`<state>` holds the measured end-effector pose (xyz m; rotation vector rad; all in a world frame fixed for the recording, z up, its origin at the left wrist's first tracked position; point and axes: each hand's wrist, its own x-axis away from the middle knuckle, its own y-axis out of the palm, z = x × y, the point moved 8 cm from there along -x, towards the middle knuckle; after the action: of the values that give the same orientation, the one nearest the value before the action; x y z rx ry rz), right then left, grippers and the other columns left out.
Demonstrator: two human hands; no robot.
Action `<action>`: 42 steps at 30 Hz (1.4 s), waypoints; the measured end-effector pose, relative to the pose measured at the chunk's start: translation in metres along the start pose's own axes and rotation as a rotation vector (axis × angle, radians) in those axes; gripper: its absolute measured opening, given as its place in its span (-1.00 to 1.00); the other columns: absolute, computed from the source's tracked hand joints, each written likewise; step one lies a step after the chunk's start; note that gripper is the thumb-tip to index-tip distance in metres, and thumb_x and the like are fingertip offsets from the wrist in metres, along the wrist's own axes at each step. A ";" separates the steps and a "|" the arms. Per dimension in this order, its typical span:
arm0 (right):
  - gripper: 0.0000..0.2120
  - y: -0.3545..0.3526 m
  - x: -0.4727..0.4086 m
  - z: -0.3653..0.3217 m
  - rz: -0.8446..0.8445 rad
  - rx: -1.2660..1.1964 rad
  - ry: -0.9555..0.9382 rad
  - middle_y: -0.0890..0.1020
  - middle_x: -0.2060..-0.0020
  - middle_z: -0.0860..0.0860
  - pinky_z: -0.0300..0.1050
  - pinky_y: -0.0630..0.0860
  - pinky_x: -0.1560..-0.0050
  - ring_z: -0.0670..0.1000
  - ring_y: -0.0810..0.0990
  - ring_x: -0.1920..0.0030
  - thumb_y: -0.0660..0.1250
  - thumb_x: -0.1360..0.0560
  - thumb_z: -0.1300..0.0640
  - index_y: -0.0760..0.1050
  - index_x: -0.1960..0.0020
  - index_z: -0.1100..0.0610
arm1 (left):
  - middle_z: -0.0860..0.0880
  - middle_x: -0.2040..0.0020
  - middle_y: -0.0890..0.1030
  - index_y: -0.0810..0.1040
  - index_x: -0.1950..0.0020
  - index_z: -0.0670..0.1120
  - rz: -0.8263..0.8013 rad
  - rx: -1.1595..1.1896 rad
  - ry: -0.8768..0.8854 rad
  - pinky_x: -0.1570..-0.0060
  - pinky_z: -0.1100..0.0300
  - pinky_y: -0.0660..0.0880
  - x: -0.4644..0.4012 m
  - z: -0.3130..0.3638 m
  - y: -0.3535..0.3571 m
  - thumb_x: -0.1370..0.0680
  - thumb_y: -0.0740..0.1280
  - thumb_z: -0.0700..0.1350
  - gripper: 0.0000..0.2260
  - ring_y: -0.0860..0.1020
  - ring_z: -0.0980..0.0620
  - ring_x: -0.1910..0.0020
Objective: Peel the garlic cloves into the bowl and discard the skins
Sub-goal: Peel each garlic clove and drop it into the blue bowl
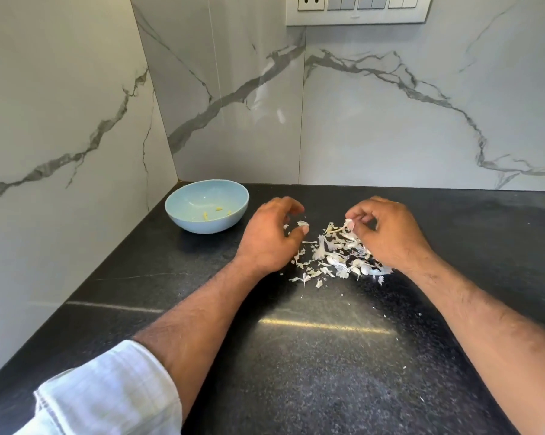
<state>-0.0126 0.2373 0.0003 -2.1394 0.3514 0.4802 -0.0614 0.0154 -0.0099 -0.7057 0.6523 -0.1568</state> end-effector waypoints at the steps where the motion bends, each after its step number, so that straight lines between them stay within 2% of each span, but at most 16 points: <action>1: -0.86 -0.004 -0.002 0.004 0.006 -0.013 0.023 0.65 0.08 -0.19 -0.26 0.58 0.03 -0.22 0.63 0.06 0.50 -0.54 0.20 0.69 -0.04 -0.01 | 0.12 -0.16 0.62 0.60 -0.25 0.04 0.008 0.013 -0.001 -0.15 0.02 0.60 0.000 0.000 -0.001 -0.58 0.50 0.00 -0.73 0.58 0.07 -0.13; 5: -0.87 -0.014 -0.005 0.024 0.029 -0.056 0.117 0.70 0.16 -0.19 -0.23 0.62 0.07 -0.19 0.66 0.12 0.51 -0.55 0.20 0.71 0.03 -0.03 | 0.13 -0.13 0.62 0.60 -0.25 0.04 0.052 0.031 0.005 -0.12 0.00 0.62 -0.003 0.008 0.000 -0.57 0.51 0.00 -0.73 0.59 0.07 -0.11; 9: -0.82 -0.020 -0.008 0.031 0.062 -0.051 0.152 0.70 0.15 -0.19 -0.36 0.56 0.13 -0.23 0.66 0.14 0.49 -0.55 0.25 0.71 0.01 -0.03 | 0.15 -0.11 0.62 0.60 -0.23 0.04 0.059 0.026 -0.041 -0.15 0.03 0.62 -0.007 0.006 0.001 -0.58 0.51 0.01 -0.75 0.58 0.12 -0.07; 11: -0.82 -0.021 -0.008 0.030 0.043 -0.011 0.143 0.70 0.17 -0.18 -0.31 0.61 0.12 -0.22 0.67 0.17 0.50 -0.54 0.25 0.71 0.03 -0.04 | 0.16 -0.10 0.62 0.61 -0.22 0.05 0.070 0.033 -0.050 -0.13 0.03 0.63 -0.007 0.002 -0.002 -0.57 0.51 0.01 -0.75 0.59 0.14 -0.06; 13: -0.82 -0.019 -0.009 0.025 -0.043 0.078 0.133 0.71 0.26 -0.19 -0.19 0.68 0.10 -0.21 0.68 0.23 0.51 -0.51 0.22 0.70 0.12 -0.07 | 0.17 -0.09 0.62 0.62 -0.21 0.05 0.079 0.047 -0.050 -0.11 0.08 0.63 -0.005 0.001 -0.004 -0.57 0.51 0.00 -0.76 0.59 0.16 -0.06; 15: -0.83 -0.020 -0.009 0.018 -0.142 0.156 0.109 0.70 0.33 -0.23 -0.20 0.67 0.13 -0.25 0.67 0.29 0.51 -0.49 0.18 0.71 0.19 -0.08 | 0.17 -0.09 0.62 0.63 -0.20 0.04 0.079 0.054 -0.009 -0.05 0.19 0.59 -0.004 0.005 -0.005 -0.58 0.51 -0.01 -0.78 0.59 0.17 -0.06; 19: -0.83 -0.012 -0.001 0.010 -0.351 0.253 0.095 0.69 0.30 -0.23 -0.23 0.63 0.11 -0.25 0.66 0.26 0.53 -0.48 0.23 0.73 0.12 -0.05 | 0.16 -0.09 0.63 0.65 -0.17 0.01 0.045 0.051 0.074 0.03 0.46 0.44 -0.001 0.014 -0.002 -0.59 0.52 -0.03 -0.82 0.60 0.19 -0.07; 23: -0.78 -0.003 0.007 0.016 -0.453 0.220 0.129 0.72 0.21 -0.10 -0.31 0.57 0.13 -0.15 0.70 0.19 0.59 -0.47 0.26 0.69 -0.01 0.00 | 0.17 -0.06 0.62 0.67 -0.14 0.02 0.022 0.060 0.094 0.03 0.31 0.56 0.000 0.013 0.000 -0.58 0.52 -0.02 -0.84 0.62 0.18 -0.05; 27: -0.80 0.000 0.009 0.015 -0.486 0.199 0.094 0.69 0.19 -0.09 -0.37 0.51 0.22 -0.14 0.65 0.21 0.57 -0.48 0.23 0.70 0.02 -0.05 | 0.15 0.00 0.65 0.67 -0.10 0.01 0.043 0.088 0.071 0.03 0.19 0.61 0.000 0.009 -0.009 -0.57 0.54 -0.03 -0.85 0.63 0.17 0.01; 29: -0.80 0.001 0.011 0.013 -0.467 0.200 0.066 0.68 0.18 -0.11 -0.32 0.54 0.23 -0.11 0.64 0.22 0.57 -0.49 0.21 0.69 0.05 -0.09 | 0.10 0.10 0.68 0.66 -0.02 0.00 0.042 0.114 0.014 0.05 0.09 0.64 0.000 0.005 -0.015 -0.58 0.53 -0.01 -0.89 0.64 0.12 0.10; 31: -0.82 -0.006 0.007 0.009 -0.349 0.146 0.035 0.68 0.15 -0.15 -0.20 0.66 0.17 -0.09 0.68 0.18 0.55 -0.51 0.21 0.70 0.04 -0.07 | 0.00 0.28 0.66 0.61 0.15 -0.03 0.046 0.127 -0.054 0.16 -0.04 0.64 0.000 0.000 -0.018 -0.60 0.51 0.07 -0.77 0.58 0.05 0.30; 34: -0.84 -0.019 0.005 0.001 -0.181 -0.125 0.060 0.73 0.19 -0.11 -0.40 0.57 0.24 -0.22 0.69 0.21 0.56 -0.50 0.20 0.73 -0.04 0.01 | -0.14 0.38 0.60 0.54 0.29 -0.11 0.020 0.150 -0.108 0.26 -0.15 0.64 0.002 0.000 -0.017 -0.62 0.44 0.22 -0.53 0.52 -0.18 0.40; 36: -0.82 -0.017 0.008 -0.004 -0.165 -0.306 0.088 0.76 0.17 -0.06 -0.32 0.62 0.15 -0.13 0.73 0.17 0.55 -0.50 0.22 0.74 -0.08 0.06 | -0.07 0.37 0.63 0.59 0.25 -0.05 -0.015 0.179 -0.082 0.22 -0.17 0.65 0.005 0.006 -0.013 -0.61 0.46 0.21 -0.60 0.60 -0.18 0.34; 38: -0.79 -0.012 0.010 -0.012 -0.173 -0.436 0.100 0.77 0.14 0.01 -0.19 0.69 0.08 -0.05 0.74 0.16 0.56 -0.48 0.27 0.73 -0.10 0.11 | -0.01 0.30 0.69 0.66 0.16 0.01 -0.057 0.231 -0.054 0.18 -0.16 0.67 0.008 0.013 -0.005 -0.58 0.53 0.11 -0.77 0.66 -0.13 0.28; 40: -0.77 -0.008 0.010 -0.017 -0.177 -0.560 0.125 0.76 0.14 0.11 -0.14 0.70 0.12 0.00 0.73 0.22 0.57 -0.46 0.31 0.70 -0.10 0.19 | -0.01 0.22 0.73 0.71 0.06 0.01 -0.091 0.319 -0.048 0.13 -0.16 0.69 0.009 0.017 0.004 -0.55 0.59 0.01 -0.88 0.69 -0.14 0.23; 42: -0.78 -0.005 0.011 -0.022 -0.182 -0.646 0.147 0.75 0.16 0.19 -0.14 0.69 0.19 0.03 0.70 0.28 0.58 -0.44 0.34 0.68 -0.07 0.25 | -0.02 0.15 0.75 0.73 -0.02 -0.01 -0.105 0.410 -0.056 0.11 -0.16 0.71 0.011 0.022 0.008 -0.52 0.62 -0.04 -0.86 0.71 -0.17 0.20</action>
<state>0.0042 0.2209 0.0106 -2.8124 0.0779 0.3598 -0.0403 0.0301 -0.0078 -0.3472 0.5083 -0.3551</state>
